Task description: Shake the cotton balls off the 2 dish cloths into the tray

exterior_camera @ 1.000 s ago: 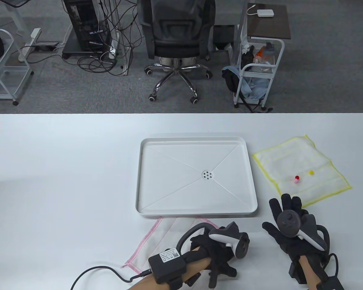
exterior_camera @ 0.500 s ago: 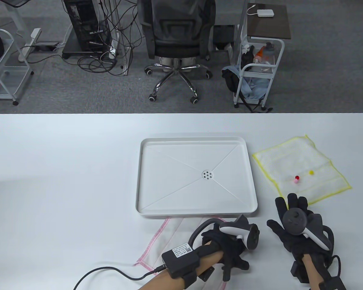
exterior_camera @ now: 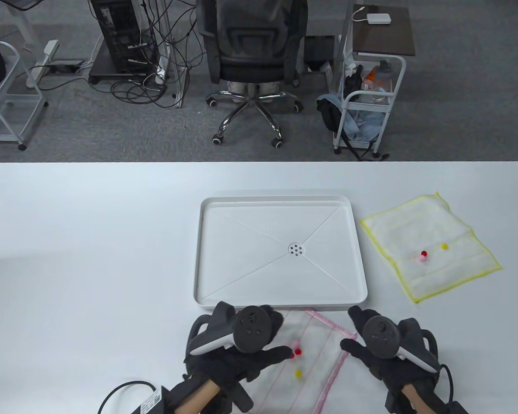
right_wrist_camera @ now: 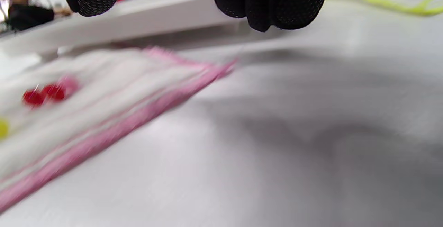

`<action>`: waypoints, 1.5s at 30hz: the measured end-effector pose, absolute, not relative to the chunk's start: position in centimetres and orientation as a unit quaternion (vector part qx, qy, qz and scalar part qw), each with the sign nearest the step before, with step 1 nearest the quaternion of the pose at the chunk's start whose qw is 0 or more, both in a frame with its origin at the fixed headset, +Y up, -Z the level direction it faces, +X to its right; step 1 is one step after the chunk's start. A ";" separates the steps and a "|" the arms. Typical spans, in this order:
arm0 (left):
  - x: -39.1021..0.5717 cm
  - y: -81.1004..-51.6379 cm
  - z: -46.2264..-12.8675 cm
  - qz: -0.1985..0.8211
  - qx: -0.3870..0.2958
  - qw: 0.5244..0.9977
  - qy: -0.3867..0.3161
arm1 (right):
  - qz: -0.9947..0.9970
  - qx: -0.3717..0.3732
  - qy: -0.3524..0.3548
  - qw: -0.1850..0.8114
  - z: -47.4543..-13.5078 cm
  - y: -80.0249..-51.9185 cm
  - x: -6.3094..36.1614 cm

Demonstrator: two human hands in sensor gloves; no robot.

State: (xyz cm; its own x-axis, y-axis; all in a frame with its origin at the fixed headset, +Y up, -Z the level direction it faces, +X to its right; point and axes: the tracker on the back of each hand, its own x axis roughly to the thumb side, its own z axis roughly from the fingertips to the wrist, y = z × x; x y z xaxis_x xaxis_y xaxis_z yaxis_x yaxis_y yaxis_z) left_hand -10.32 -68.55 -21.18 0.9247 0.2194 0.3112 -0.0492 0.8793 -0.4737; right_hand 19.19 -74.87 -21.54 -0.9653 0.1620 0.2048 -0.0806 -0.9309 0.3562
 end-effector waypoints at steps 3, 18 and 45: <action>-11.6 -71.8 -20.9 -0.009 -0.287 0.954 -0.090 | 0.971 0.098 0.217 -0.003 -21.7 -75.9 16.7; -9.0 -75.8 -20.9 -0.020 -0.335 0.942 -0.017 | 0.970 0.101 0.221 -0.025 -21.9 -77.0 13.3; -15.5 -73.3 -21.2 0.274 -0.341 0.899 -0.015 | 0.916 0.145 0.228 0.297 -22.2 -74.6 13.6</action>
